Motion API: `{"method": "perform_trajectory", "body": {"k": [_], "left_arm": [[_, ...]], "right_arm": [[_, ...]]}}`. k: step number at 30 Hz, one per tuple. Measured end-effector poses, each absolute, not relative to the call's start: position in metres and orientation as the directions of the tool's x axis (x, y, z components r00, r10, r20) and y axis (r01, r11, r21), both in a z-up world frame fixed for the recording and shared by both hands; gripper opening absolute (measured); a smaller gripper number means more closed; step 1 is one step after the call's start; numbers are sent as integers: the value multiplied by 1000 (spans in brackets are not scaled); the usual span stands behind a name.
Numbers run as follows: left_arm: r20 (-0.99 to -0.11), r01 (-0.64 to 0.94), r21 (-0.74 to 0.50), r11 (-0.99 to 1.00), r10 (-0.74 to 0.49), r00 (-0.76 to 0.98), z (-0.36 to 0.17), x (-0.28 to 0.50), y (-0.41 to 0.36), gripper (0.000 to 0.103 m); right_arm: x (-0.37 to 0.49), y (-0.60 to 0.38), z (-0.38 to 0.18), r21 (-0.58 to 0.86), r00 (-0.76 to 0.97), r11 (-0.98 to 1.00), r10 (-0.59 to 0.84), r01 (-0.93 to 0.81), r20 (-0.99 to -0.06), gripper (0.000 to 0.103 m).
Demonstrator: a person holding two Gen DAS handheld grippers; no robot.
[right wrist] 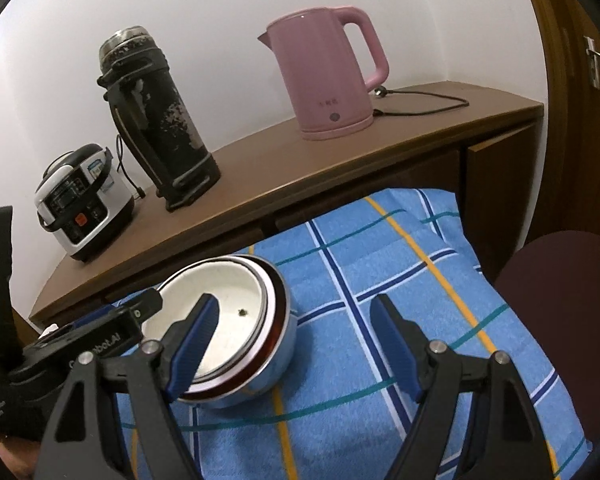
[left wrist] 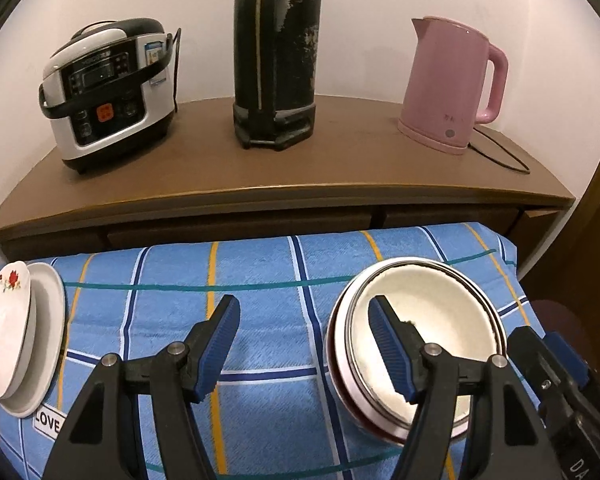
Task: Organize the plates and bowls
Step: 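Close both grippers on the rim of the nested bowl stack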
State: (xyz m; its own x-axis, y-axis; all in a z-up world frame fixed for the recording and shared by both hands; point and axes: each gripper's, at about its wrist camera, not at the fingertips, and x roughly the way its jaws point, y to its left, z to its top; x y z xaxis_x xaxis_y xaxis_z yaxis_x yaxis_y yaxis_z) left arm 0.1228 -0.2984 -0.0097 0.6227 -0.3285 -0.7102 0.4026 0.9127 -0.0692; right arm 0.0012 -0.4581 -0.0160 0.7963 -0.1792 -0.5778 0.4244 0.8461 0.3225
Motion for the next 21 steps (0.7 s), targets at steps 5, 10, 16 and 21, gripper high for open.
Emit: {"method": "perform_trajectory", "body": {"k": [5,10,16,21], "left_arm": [[-709,398,-61,916,-320,629,-12,127,-302,69],[-707,394,-53,918,-313,635,-17,129,-305,67],[-731,414,-84,906,-338,593,-24,130,-311,48],[-749,416,-142,898,-372,548,-30,132,-307,42]], "right_arm": [[10,-460,-22,337,789,842,-157,421,-595,72],[17,-458,-24,338,791,844,-154,417,-592,72],[24,-456,-28,337,778,843,-142,419,-612,64],[26,-458,-32,353,771,837,-123,419,-625,59]]}}
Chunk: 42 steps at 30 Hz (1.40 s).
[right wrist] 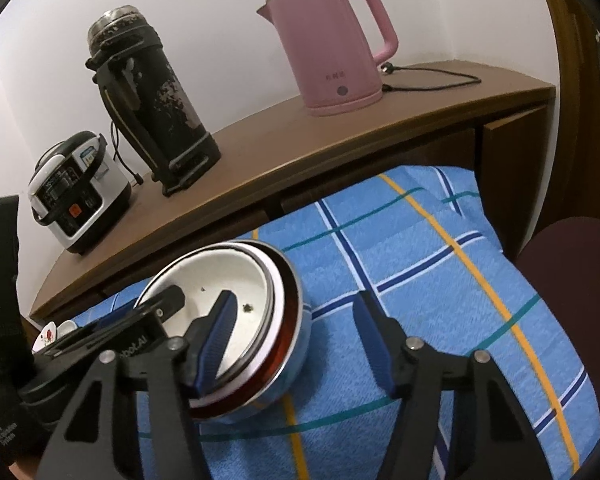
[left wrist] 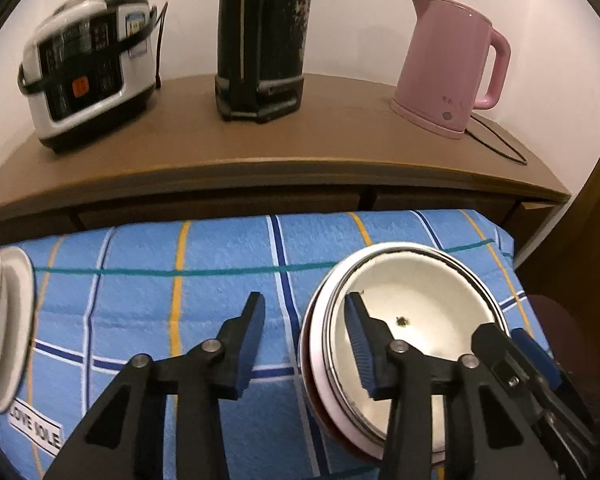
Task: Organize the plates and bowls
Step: 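Close both grippers on the rim of the nested bowl stack, then lift the bowl stack with both grippers and carry it toward the plate stack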
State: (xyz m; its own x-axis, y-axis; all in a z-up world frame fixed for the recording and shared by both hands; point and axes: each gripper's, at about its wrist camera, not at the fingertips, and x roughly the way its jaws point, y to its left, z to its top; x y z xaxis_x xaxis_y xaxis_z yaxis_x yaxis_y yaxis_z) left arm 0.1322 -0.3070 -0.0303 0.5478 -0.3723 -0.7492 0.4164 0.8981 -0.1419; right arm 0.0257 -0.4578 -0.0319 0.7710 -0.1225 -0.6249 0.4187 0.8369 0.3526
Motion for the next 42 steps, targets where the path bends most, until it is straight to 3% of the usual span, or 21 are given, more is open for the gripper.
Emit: {"method": "perform_trajectory", "body": {"k": [11,24,27,31,42], "left_arm": [[-752,422,-141,896,-374,543,-33,135,-310,42],[-768,433,-178,884,-400,500,-45,142,-315,42],[-763,445,-208,871,-429,484,-46,143,-315,31],[-761,447,-217,868,-438,479,-46,143,-315,31],[-783,457,-201,866,-423,456,-42,134,-314,31]], "right_arm": [[30,-458,-37,352,756,840,-101,413,-646,48],[36,-457,-40,377,758,827,-87,417,-646,45],[37,-457,-40,380,758,826,-85,416,-646,45],[40,-458,-42,408,760,821,-49,400,-648,35],[40,-451,-38,371,723,815,-84,446,-685,31]]}}
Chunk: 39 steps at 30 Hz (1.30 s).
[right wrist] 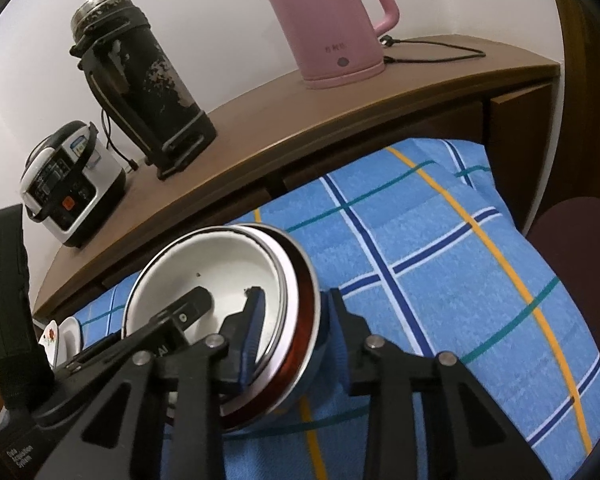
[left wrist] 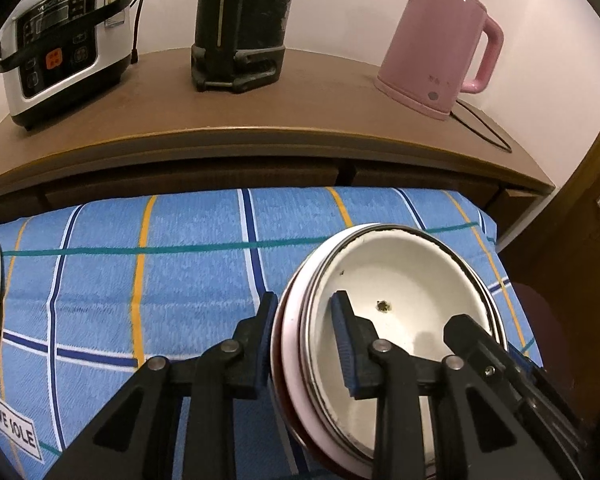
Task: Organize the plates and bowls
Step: 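Lift the bowl stack with both grippers and carry it toward the plate stack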
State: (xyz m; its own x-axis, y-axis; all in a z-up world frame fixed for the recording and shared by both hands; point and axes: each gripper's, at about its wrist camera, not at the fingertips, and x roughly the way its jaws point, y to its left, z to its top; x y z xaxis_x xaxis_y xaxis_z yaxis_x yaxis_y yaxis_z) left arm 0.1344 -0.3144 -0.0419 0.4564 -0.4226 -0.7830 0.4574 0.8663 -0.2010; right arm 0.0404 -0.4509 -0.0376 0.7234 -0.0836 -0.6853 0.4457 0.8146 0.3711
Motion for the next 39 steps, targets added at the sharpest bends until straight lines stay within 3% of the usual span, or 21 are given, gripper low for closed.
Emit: {"method": "perform_trajectory", "body": {"k": [39], "left_arm": [[-772,468,-135,873,-389,503,-17,30,-236,31]], "right_arm": [[-57,-372,-20,361,710,827,-64,431,-701,30]]}}
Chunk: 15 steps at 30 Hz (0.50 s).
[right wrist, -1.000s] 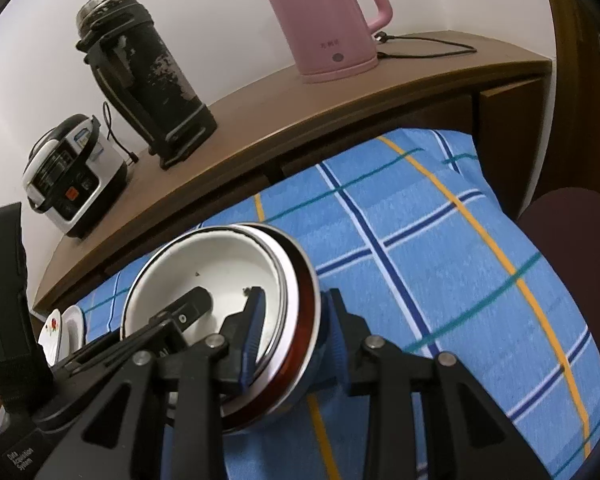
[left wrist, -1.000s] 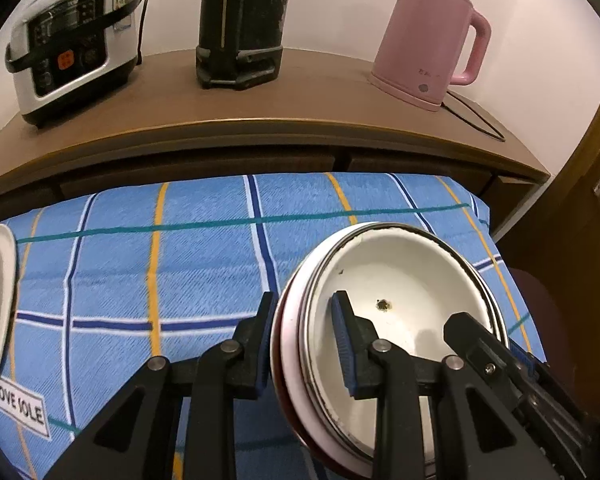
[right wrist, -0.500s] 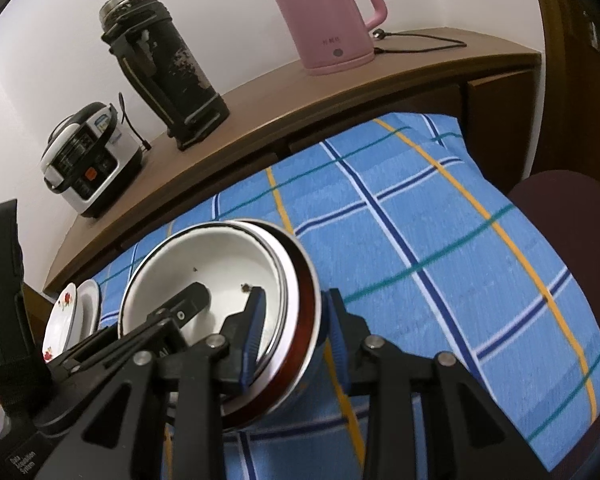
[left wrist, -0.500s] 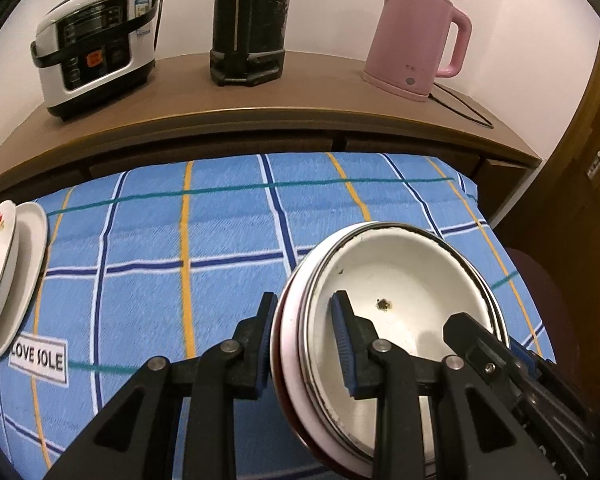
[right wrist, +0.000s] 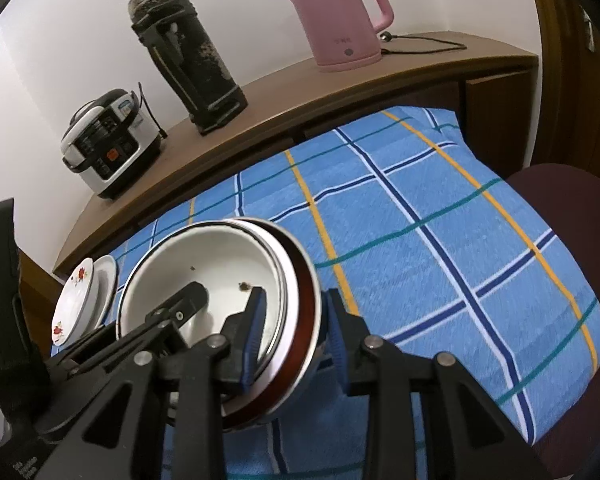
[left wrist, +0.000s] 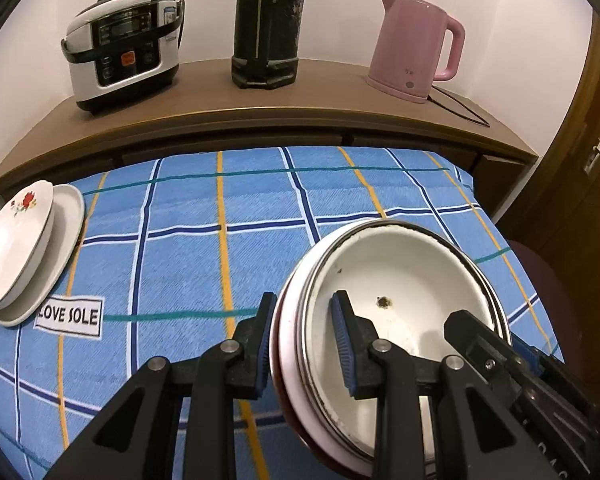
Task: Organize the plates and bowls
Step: 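Lift the bowl stack with both grippers and carry it toward the plate stack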
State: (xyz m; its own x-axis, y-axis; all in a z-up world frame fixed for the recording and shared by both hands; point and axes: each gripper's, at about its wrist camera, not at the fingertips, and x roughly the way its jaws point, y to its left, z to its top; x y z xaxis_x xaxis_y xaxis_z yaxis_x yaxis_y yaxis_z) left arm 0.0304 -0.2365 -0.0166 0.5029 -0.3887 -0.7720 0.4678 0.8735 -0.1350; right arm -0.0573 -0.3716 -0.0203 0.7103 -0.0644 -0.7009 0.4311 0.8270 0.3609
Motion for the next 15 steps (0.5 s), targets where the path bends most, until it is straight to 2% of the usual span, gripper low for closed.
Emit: {"method": "perform_trajectory", "body": {"k": [15], "left_arm": [[-760,435,-133,891,-374,532,-7,7,-197,31]], "right_arm": [[-76,-338,-10,349,720,848,-55,399,-692,30]]}}
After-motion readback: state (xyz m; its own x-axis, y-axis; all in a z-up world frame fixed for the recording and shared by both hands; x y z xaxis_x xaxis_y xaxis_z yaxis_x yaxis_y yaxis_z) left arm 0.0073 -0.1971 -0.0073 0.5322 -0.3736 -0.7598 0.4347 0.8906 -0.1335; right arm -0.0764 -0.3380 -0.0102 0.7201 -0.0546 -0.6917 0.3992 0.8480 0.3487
